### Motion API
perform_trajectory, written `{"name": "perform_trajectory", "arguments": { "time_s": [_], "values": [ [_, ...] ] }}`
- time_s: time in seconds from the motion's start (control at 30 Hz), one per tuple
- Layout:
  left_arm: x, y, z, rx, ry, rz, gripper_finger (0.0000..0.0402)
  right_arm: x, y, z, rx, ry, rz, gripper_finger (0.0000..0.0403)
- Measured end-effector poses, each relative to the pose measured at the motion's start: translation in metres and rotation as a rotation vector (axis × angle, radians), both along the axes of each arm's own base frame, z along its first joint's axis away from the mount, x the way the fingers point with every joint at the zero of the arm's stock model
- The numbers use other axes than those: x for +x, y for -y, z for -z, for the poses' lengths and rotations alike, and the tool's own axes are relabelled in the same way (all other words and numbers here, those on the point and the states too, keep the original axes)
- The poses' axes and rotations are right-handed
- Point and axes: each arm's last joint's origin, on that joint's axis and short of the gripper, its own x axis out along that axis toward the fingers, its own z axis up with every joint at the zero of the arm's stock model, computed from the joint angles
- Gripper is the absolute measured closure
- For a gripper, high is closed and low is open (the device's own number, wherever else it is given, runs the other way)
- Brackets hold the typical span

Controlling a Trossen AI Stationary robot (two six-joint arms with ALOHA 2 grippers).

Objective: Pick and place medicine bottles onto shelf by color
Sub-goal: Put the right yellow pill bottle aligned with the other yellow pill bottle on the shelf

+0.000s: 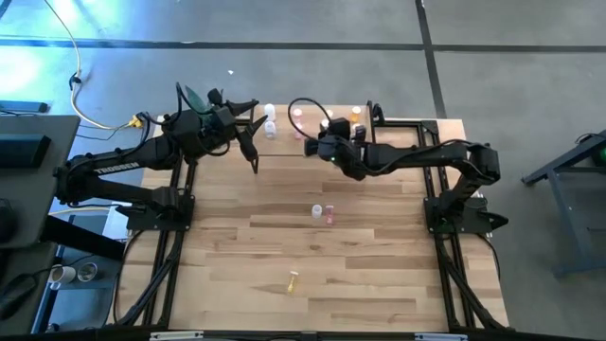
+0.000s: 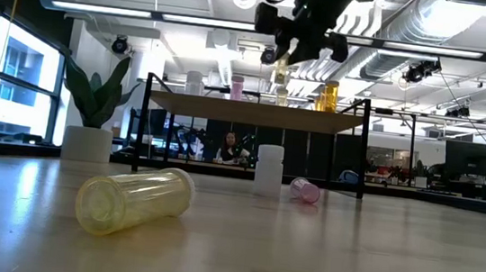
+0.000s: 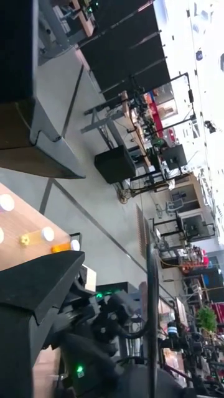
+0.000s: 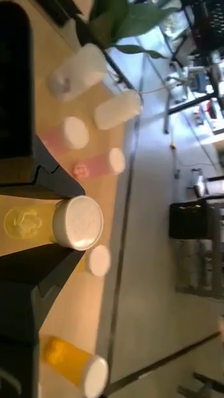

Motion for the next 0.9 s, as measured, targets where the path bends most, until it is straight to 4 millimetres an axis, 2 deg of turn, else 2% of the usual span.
{"name": "perform_trajectory", "arguments": {
  "time_s": [0.23,0.47,0.9],
  "values": [
    [0.000,0.000,0.000,-0.002,-0.003,0.001,0.0213,0.003,-0.001,0.012,0.000,-0.096,-0.017,0.0311],
    [0.000,0.000,0.000,-0.009,0.002,0.008,0.0213,0.004,0.008,0.019,0.007,-0.153,-0.031,0.0311],
    [0.000,0.000,0.001,-0.010,-0.002,0.008,0.0213,0.002,0.021,0.025,0.061,-0.145,-0.027,0.0311]
  ]
}}
